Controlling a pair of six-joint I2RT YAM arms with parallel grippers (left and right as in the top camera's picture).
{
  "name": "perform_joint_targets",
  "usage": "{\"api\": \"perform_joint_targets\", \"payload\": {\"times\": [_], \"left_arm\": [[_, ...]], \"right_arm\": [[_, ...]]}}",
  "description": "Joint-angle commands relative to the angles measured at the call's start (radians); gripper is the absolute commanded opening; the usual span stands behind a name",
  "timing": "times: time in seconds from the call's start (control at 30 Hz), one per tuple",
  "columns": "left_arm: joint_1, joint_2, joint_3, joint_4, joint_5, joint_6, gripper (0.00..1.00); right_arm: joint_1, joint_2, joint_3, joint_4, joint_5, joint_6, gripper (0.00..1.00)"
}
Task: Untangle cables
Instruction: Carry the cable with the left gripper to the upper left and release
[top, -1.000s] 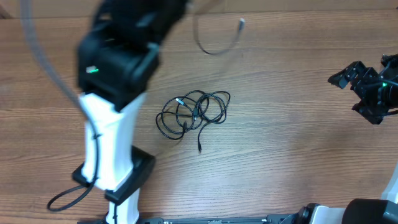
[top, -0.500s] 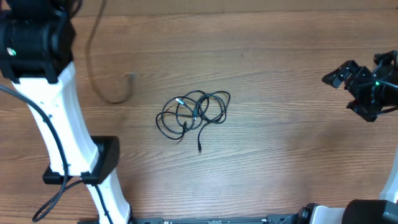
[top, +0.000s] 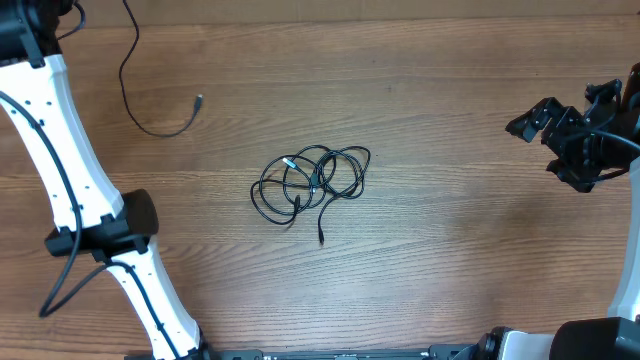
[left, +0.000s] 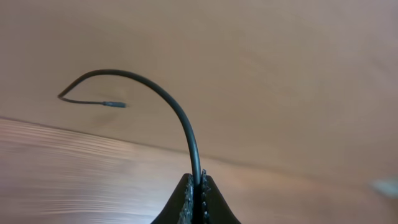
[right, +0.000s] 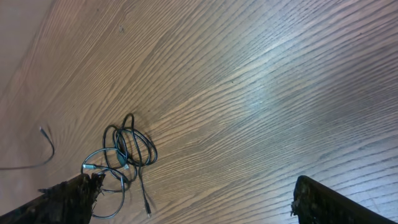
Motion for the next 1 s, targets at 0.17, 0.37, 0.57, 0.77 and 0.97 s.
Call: {"api": "perform_joint_targets", "payload": {"times": [0.17, 0.37, 0.57, 0.77, 0.97], "left_arm": [[-0.028, 0.125, 0.000, 0.013, 0.529, 0.172, 0.04], [0.008, 0.154, -0.005, -0.095, 0.198, 0.172, 0.04], [0.076, 0.156, -0.022, -0.193, -0.239, 0.164, 0.18], [0.158, 0.156, -0.155, -0.207, -0.255, 0.130, 1.00], [0.181, 0.156, -0.280, -0.265, -0.251, 0.131, 1.00]], "right_arm": [[0.003, -0.012, -0.003, -0.004, -0.006, 0.005, 1.00], [0.003, -0.012, -0.003, -0.010, -0.006, 0.004, 1.00], [0.003, -0.012, -0.003, -0.001, -0.006, 0.005, 1.00], [0.003, -0.012, -0.003, 0.007, -0.006, 0.004, 1.00], [0.003, -0.012, -0.003, 0.024, -0.006, 0.005, 1.00]]}}
